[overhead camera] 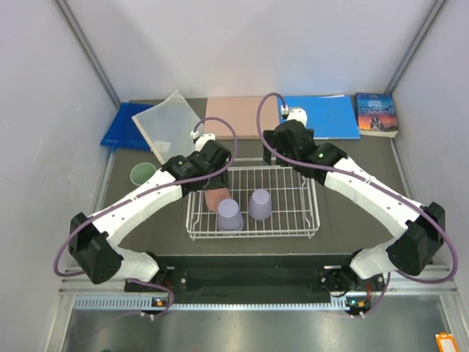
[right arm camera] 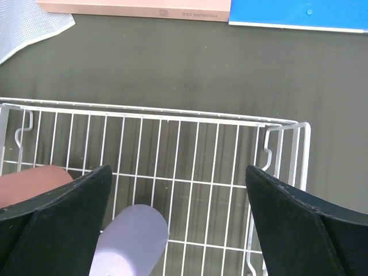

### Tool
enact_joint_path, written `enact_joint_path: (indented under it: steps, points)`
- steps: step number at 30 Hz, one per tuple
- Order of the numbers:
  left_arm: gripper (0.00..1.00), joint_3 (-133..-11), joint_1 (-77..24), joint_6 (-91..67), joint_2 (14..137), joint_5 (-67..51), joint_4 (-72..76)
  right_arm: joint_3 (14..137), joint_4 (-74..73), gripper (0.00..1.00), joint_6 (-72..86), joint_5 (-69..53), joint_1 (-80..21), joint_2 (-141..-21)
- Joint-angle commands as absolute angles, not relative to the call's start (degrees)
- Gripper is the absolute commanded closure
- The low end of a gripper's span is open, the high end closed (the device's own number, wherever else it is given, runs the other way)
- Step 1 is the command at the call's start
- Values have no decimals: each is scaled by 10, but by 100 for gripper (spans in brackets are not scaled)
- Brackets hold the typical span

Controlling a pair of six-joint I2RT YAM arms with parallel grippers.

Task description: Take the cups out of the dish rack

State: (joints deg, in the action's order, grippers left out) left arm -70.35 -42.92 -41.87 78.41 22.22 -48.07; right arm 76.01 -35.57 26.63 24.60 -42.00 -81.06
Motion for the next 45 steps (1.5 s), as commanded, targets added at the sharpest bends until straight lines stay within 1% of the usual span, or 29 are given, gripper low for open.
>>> enact_joint_path:
  steps: [1,8,12,13,14,15,16,17,18,19,20,22,23,24,25,26,27,29,30,31,32,34,35,36,37,39,40,45]
  points:
    - [100,-762,-431,-412,777,247,-511,784,-340,3,262,261,-430,-801]
    - [100,-892,-431,-392,753,291,-559,814,-348,2,258,264,-431,-801]
    - [100,-917,-430,-386,735,286,-528,811,-327,3,268,268,-430,-792]
    - [100,-908,-429,-385,716,277,-481,793,-313,5,277,260,-430,-785]
    - [100,-883,-427,-383,705,261,-455,777,-291,6,277,220,-428,-776]
    - [100,-869,-423,-381,695,232,-423,760,-235,7,279,195,-419,-751]
    - [100,-856,-419,-388,680,218,-380,732,-210,7,298,168,-411,-739]
    - [100,-838,-415,-392,674,203,-356,721,-192,7,310,104,-400,-730]
    - [100,-828,-398,-394,671,183,-334,714,-165,6,322,73,-375,-720]
    - [100,-810,-386,-404,663,126,-316,705,-156,6,348,44,-361,-716]
    - [100,-798,-373,-412,659,98,-269,697,-140,6,358,-15,-349,-713]
    - [100,-772,-329,-446,639,29,-222,664,-81,6,390,-46,-325,-691]
    - [100,-745,-315,-462,632,12,-188,651,-59,6,401,-67,-319,-681]
    - [100,-729,-284,-477,623,3,-163,636,-7,7,427,-84,-304,-664]
    - [100,-710,-270,-506,602,-23,-136,606,27,9,445,-107,-293,-657]
    - [100,-668,-255,-522,592,-66,-108,589,60,11,469,-177,-280,-653]
    - [100,-647,-224,-542,583,-89,-40,567,154,13,542,-216,-248,-653]
    - [100,-588,-194,-612,567,-160,33,490,261,21,625,-278,-223,-655]
    - [100,-566,-168,-640,562,-183,104,467,361,24,688,-289,-208,-657]
    - [100,-519,-159,-699,561,-199,157,439,397,32,709,-299,-204,-663]
    - [100,-492,-153,-728,560,-224,212,434,433,37,722,-317,-203,-669]
    - [100,-448,-150,-799,572,-233,311,432,462,47,741,-337,-203,-686]
    - [100,-444,-150,-814,583,-248,328,434,474,47,744,-350,-204,-690]
    - [100,-443,-149,-826,611,-278,344,437,473,46,738,-352,-205,-693]
    - [100,-443,-149,-850,624,-297,374,450,463,43,729,-357,-206,-693]
    - [100,-441,-149,-867,652,-322,409,461,426,40,698,-355,-207,-686]
    - [100,-443,-149,-874,657,-323,412,473,415,38,689,-355,-207,-684]
    - [100,-452,-149,-853,667,-331,378,487,396,36,668,-353,-207,-686]
